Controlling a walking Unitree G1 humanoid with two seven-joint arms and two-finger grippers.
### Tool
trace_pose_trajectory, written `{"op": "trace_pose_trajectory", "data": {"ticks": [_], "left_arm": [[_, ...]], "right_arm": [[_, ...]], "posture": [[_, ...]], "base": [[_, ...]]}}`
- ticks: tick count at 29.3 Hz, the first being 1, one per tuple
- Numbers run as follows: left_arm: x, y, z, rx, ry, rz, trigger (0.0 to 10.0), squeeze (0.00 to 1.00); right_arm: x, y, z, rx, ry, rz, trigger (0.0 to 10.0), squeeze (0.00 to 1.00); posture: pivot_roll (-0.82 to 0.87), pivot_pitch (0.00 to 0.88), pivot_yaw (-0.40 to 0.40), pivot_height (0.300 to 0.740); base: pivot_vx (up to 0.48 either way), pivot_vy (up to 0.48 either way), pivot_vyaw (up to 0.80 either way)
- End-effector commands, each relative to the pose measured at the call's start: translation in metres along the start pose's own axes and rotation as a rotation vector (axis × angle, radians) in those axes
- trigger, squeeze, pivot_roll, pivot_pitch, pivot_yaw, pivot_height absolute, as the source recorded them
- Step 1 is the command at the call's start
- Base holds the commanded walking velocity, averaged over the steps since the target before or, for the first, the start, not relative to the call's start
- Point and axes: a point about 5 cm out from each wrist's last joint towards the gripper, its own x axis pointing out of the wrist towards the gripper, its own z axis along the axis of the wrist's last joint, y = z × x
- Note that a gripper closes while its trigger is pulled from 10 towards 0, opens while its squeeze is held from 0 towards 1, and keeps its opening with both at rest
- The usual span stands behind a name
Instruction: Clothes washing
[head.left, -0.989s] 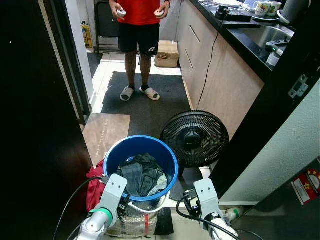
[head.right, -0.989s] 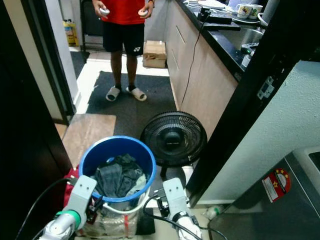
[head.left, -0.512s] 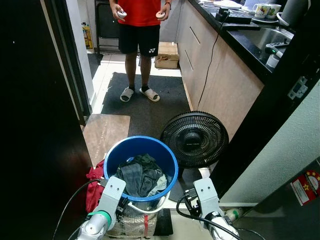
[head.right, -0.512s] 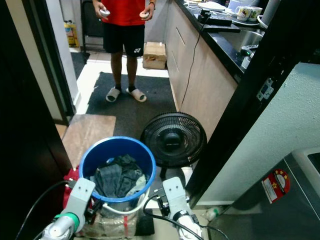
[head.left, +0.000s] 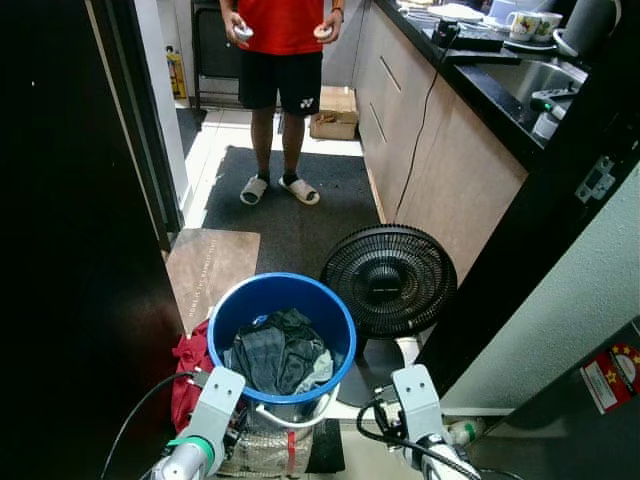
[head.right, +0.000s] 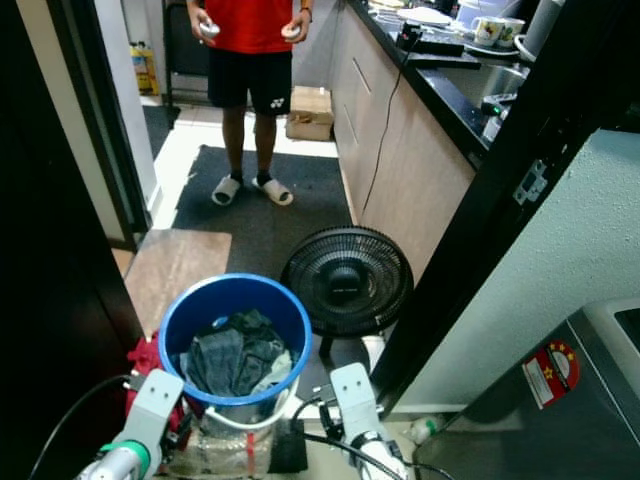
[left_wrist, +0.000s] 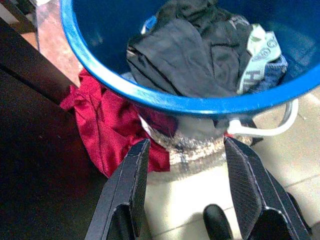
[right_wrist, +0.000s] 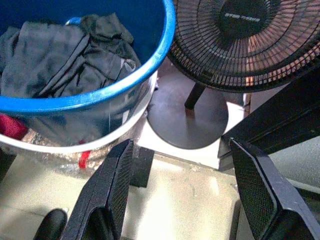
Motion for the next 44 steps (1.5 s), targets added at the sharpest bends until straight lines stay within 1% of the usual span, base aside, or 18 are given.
{"op": "trace_pose_trajectory", "data": {"ticks": [1,3,8,9,11,12,14,20,23,26,32,34,35,37,38,40,41,44], "left_arm": [[0.001,-0.001,0.005,-0.012,-0.025,0.0,10.0,0.0],[0.005,0.005,0.015,0.026,-0.059,-0.012,10.0,0.0],[0.007,0.017,0.026,0.057,-0.089,-0.008,10.0,0.0],[0.007,0.026,0.031,0.072,-0.106,0.0,10.0,0.0],[0.008,0.031,0.036,0.084,-0.12,0.003,10.0,0.0],[0.008,0.031,0.036,0.084,-0.12,0.003,10.0,0.0],[0.01,0.026,0.044,0.085,-0.144,-0.018,10.0,0.0],[0.013,0.014,0.051,0.128,-0.16,-0.077,10.0,0.0],[0.013,0.016,0.055,0.146,-0.171,-0.08,10.0,0.0],[0.014,0.034,0.061,0.121,-0.168,-0.046,10.0,0.0],[0.015,0.041,0.058,0.101,-0.141,-0.02,10.0,0.0],[0.017,0.042,0.059,0.043,-0.129,0.026,10.0,0.0],[0.017,0.042,0.059,0.043,-0.129,0.026,10.0,0.0],[0.019,0.029,0.063,-0.031,-0.15,0.033,10.0,0.0],[0.019,0.029,0.063,-0.031,-0.15,0.033,10.0,0.0],[0.02,0.013,0.066,-0.087,-0.171,0.017,10.0,0.0],[0.02,0.013,0.066,-0.087,-0.171,0.017,10.0,0.0],[0.019,-0.007,0.069,-0.128,-0.19,-0.014,10.0,0.0]], "right_arm": [[0.002,-0.005,0.002,0.013,-0.003,-0.026,10.0,0.0],[0.007,-0.005,0.012,0.034,-0.026,-0.05,10.0,0.0],[0.01,-0.002,0.017,0.057,-0.044,-0.063,10.0,0.0],[0.009,0.002,0.017,0.058,-0.048,-0.056,10.0,0.0],[0.009,0.003,0.017,0.056,-0.051,-0.051,10.0,0.0],[0.009,0.003,0.017,0.056,-0.051,-0.051,10.0,0.0],[0.008,-0.013,0.02,0.043,-0.085,-0.079,10.0,0.0],[0.009,-0.03,0.025,0.06,-0.093,-0.17,10.0,0.0],[0.01,-0.025,0.028,0.081,-0.11,-0.168,10.0,0.0],[0.006,0.0,0.019,0.094,-0.086,-0.136,10.0,0.0],[0.0,0.008,0.004,0.065,-0.028,-0.118,10.0,0.0],[-0.005,0.01,-0.006,-0.004,0.002,-0.078,10.0,0.0],[-0.005,0.01,-0.006,-0.004,0.002,-0.078,10.0,0.0],[-0.007,-0.003,-0.009,-0.072,0.007,-0.05,10.0,0.0],[-0.007,-0.003,-0.009,-0.072,0.007,-0.05,10.0,0.0],[-0.007,-0.022,-0.006,-0.11,-0.001,-0.062,10.0,0.0],[-0.007,-0.022,-0.006,-0.11,-0.001,-0.062,10.0,0.0],[-0.005,-0.054,0.004,-0.113,-0.014,-0.129,10.0,0.0]], "posture": [[0.08,0.0,-0.019,0.74],[0.07,0.0,0.03,0.74],[0.08,0.0,0.042,0.74],[0.08,0.0,0.055,0.74],[0.08,0.0,0.058,0.74],[0.08,0.0,0.058,0.74],[0.05,0.0,0.102,0.74],[0.03,0.0,0.093,0.74],[0.03,0.0,0.094,0.74],[0.01,0.013,0.115,0.74],[0.0,0.002,0.081,0.74],[0.0,0.0,0.052,0.74],[0.0,0.0,0.052,0.74],[-0.01,0.003,-0.007,0.74],[-0.01,0.003,-0.007,0.74],[-0.02,0.0,-0.033,0.74],[-0.02,0.0,-0.033,0.74],[-0.02,0.0,-0.044,0.74]], "base": [[0.0,0.0,0.0],[0.0,0.0,0.0],[0.0,0.0,0.0],[0.0,0.0,0.0],[0.0,0.0,0.0],[0.0,0.0,0.0],[0.0,0.0,0.0],[0.0,0.0,0.0],[0.0,0.0,0.0],[0.0,0.0,0.0],[0.0,0.0,0.0],[0.0,0.0,0.0],[0.0,0.0,0.0],[0.0,0.0,0.0],[0.0,0.0,0.0],[0.0,0.0,0.0],[0.0,0.0,0.0],[0.0,0.0,0.0]]}}
